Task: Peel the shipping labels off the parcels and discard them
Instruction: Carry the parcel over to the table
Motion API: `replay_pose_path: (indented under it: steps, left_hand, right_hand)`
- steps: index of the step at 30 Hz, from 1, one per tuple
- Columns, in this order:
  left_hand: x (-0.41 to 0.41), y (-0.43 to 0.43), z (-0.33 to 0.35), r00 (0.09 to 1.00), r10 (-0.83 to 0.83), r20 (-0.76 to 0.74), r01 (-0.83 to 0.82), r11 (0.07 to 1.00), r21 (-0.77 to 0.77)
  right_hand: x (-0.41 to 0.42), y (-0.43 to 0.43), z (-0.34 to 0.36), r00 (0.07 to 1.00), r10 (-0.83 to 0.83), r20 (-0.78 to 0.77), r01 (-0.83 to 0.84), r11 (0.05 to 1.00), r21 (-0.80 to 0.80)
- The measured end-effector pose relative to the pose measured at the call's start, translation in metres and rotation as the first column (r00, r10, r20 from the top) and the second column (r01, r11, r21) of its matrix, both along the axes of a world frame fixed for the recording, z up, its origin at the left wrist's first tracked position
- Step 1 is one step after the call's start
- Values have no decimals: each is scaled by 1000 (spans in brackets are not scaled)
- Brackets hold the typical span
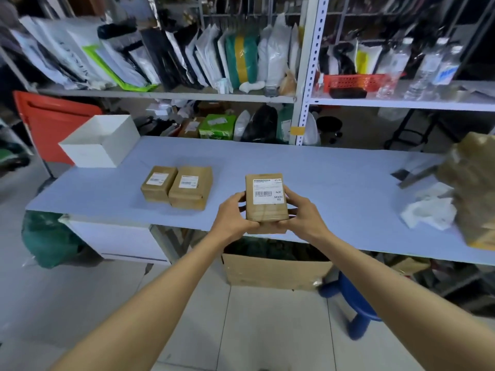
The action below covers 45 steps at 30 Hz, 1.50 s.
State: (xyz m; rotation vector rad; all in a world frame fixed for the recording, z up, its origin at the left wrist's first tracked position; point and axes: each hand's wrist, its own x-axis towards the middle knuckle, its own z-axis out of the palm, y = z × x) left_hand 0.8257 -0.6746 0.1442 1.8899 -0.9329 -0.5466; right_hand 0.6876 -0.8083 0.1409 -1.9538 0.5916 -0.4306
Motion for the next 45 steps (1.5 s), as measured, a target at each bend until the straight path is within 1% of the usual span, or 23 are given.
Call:
replay_pose_path:
  steps: [12, 18, 23, 29, 33, 37, 45]
  left_hand:
    - [112, -77, -19, 995, 36, -89, -33, 999, 35]
    - [180, -117, -27, 992, 2, -129, 1, 1000, 28]
    - [218, -143, -32, 987, -32, -156, 38, 998, 39]
    - [237, -162, -44, 978, -33, -206, 45, 998, 50]
    - [242, -169, -54, 971, -15, -238, 31, 998, 63]
    - [241, -176, -70, 961, -6, -278, 31, 996, 87]
    - [230, -171, -143, 928, 26, -370, 38, 986, 165]
  right_hand:
    - [114, -81, -10, 998, 30, -55, -29, 999, 23]
    - [178, -111, -11, 997, -26, -74, 29, 999, 36]
    - [212, -129, -18, 994, -76, -84, 80, 996, 46]
    - [234, -148, -29, 989, -91, -120, 99, 993, 66]
    - [242, -155, -40, 987, -70, -142, 82, 994, 75]
    - [243, -157, -53, 984, -68, -163, 88, 989, 119]
    - [232, -156, -112, 962, -28, -272, 95, 967, 237]
